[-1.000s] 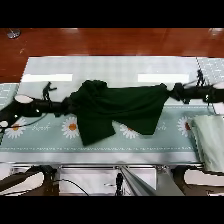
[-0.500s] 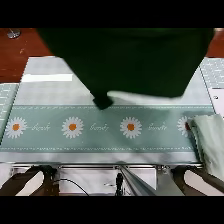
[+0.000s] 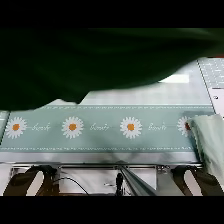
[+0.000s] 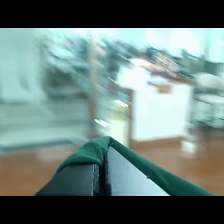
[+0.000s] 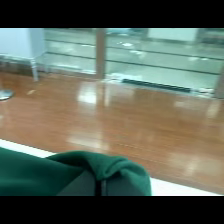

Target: Fold the shirts.

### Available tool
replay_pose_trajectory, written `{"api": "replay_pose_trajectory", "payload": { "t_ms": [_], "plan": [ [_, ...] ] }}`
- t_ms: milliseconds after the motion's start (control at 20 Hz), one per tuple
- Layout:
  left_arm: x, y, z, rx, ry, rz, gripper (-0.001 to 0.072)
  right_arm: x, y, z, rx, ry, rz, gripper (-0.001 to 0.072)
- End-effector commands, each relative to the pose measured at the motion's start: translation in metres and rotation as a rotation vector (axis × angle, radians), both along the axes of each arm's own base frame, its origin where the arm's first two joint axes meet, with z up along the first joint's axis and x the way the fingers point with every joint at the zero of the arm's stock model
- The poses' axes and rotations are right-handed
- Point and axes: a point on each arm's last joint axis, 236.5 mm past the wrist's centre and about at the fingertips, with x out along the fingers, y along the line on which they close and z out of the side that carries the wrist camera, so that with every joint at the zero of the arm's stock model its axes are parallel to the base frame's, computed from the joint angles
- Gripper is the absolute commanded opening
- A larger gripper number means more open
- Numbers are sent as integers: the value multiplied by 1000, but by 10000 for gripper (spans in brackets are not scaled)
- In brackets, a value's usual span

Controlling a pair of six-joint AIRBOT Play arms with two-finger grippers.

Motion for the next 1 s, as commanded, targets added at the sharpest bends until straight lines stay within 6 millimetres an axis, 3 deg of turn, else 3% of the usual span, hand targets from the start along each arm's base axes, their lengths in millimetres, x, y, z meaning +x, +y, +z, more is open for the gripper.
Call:
{"api": "replay_pose_trajectory", "payload": {
  "t_ms": [0,150,350,550,800,950],
  "plan": [
    [-49,32,8,69,-82,207,27,-36,-2,-7,13,10,-63,24],
    [-33,39,-19,95,37,230,26,-30,-4,-24,26,77,-65,23],
    [34,42,-102,27,349,176,26,10,-2,-91,99,311,6,24],
    [116,28,-204,-65,621,43,27,78,-6,-172,210,491,76,24],
    [212,36,-344,-181,907,31,27,187,-14,-272,371,647,119,24],
    [256,18,-397,-169,1010,-3,27,266,-5,-326,482,687,98,24]
  ]
}}
